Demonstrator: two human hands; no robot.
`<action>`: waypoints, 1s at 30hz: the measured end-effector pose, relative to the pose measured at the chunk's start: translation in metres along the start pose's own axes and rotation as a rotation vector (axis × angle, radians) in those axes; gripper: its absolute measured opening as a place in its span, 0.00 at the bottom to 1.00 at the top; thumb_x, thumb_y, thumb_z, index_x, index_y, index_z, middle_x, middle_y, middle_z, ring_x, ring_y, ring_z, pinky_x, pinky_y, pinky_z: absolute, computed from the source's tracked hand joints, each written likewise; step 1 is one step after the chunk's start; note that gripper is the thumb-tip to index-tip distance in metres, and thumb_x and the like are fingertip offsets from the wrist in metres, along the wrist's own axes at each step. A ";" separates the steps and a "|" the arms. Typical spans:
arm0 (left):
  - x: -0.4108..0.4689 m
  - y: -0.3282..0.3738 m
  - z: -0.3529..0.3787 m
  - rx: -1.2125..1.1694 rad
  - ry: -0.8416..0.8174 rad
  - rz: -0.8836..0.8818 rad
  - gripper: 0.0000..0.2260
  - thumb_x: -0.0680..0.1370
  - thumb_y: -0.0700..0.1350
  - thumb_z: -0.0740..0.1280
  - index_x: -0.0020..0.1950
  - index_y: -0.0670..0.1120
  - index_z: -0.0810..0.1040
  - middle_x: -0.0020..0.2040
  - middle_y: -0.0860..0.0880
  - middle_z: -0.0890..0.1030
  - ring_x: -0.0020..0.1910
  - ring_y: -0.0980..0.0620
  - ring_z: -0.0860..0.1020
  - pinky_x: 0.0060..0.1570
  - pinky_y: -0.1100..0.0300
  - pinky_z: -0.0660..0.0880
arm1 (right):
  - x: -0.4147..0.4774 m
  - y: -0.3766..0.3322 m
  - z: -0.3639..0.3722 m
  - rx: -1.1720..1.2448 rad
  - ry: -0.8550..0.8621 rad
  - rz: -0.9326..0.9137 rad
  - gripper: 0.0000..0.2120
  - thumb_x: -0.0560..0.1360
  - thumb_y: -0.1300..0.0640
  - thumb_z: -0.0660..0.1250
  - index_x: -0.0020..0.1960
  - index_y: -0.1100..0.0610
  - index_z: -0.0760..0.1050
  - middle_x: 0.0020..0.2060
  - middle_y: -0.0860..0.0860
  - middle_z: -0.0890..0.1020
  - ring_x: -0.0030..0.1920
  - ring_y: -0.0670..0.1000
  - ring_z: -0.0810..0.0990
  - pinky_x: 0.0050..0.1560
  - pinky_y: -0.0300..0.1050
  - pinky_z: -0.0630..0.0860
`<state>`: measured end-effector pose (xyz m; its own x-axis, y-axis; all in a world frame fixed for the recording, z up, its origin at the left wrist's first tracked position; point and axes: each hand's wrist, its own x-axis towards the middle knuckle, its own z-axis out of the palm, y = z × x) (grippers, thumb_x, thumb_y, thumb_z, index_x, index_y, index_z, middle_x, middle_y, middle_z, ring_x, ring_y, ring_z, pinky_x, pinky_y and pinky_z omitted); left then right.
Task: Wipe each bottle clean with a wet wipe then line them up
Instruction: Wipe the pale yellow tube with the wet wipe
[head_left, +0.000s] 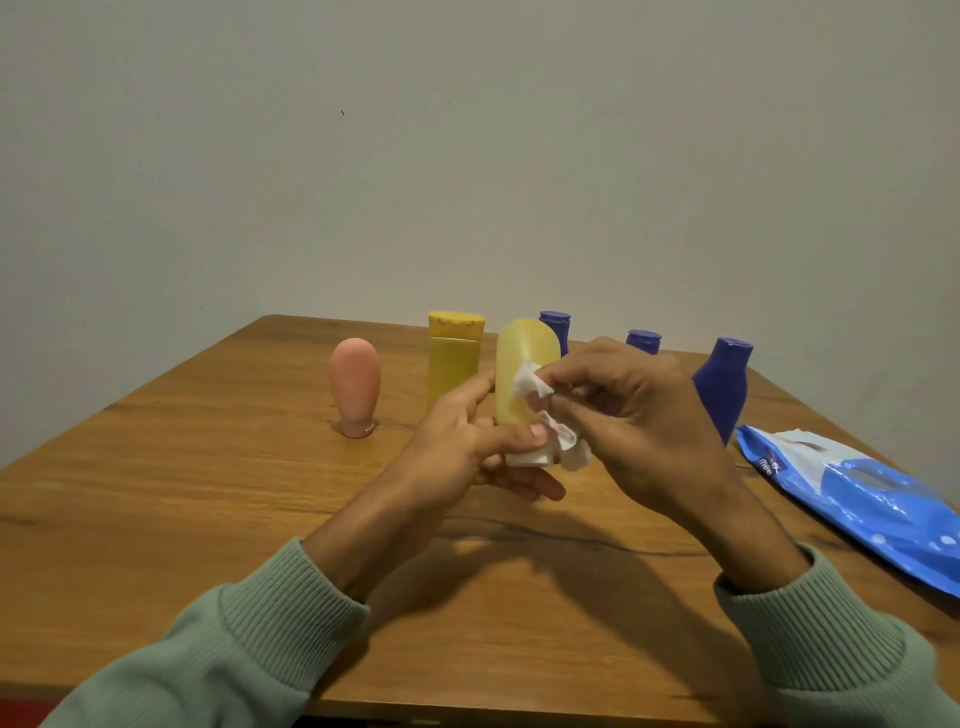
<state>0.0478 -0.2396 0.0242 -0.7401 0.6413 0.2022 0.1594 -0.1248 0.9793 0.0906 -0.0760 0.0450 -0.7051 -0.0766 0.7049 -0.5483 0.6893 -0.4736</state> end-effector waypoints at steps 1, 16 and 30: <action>-0.001 0.000 -0.001 0.000 -0.036 -0.009 0.23 0.73 0.43 0.70 0.67 0.48 0.71 0.51 0.40 0.84 0.43 0.37 0.83 0.45 0.50 0.80 | 0.000 0.000 -0.001 -0.001 0.040 -0.003 0.08 0.72 0.61 0.70 0.51 0.54 0.81 0.43 0.45 0.80 0.45 0.44 0.79 0.42 0.34 0.77; -0.002 0.005 -0.007 -0.001 -0.192 -0.048 0.22 0.74 0.42 0.69 0.68 0.47 0.72 0.49 0.38 0.83 0.44 0.38 0.82 0.49 0.48 0.80 | 0.003 -0.001 -0.009 -0.053 0.245 0.075 0.07 0.72 0.55 0.70 0.50 0.51 0.80 0.41 0.43 0.80 0.42 0.43 0.79 0.38 0.32 0.76; 0.000 0.004 -0.002 0.248 -0.031 0.059 0.24 0.74 0.42 0.72 0.69 0.48 0.71 0.49 0.44 0.84 0.44 0.41 0.84 0.40 0.54 0.80 | -0.002 -0.007 0.004 -0.070 0.262 -0.001 0.10 0.72 0.59 0.71 0.52 0.51 0.78 0.42 0.40 0.77 0.45 0.38 0.77 0.41 0.26 0.72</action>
<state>0.0468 -0.2413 0.0281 -0.7051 0.6619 0.2544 0.3595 0.0243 0.9328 0.0943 -0.0835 0.0445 -0.5593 0.1057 0.8222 -0.5100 0.7381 -0.4418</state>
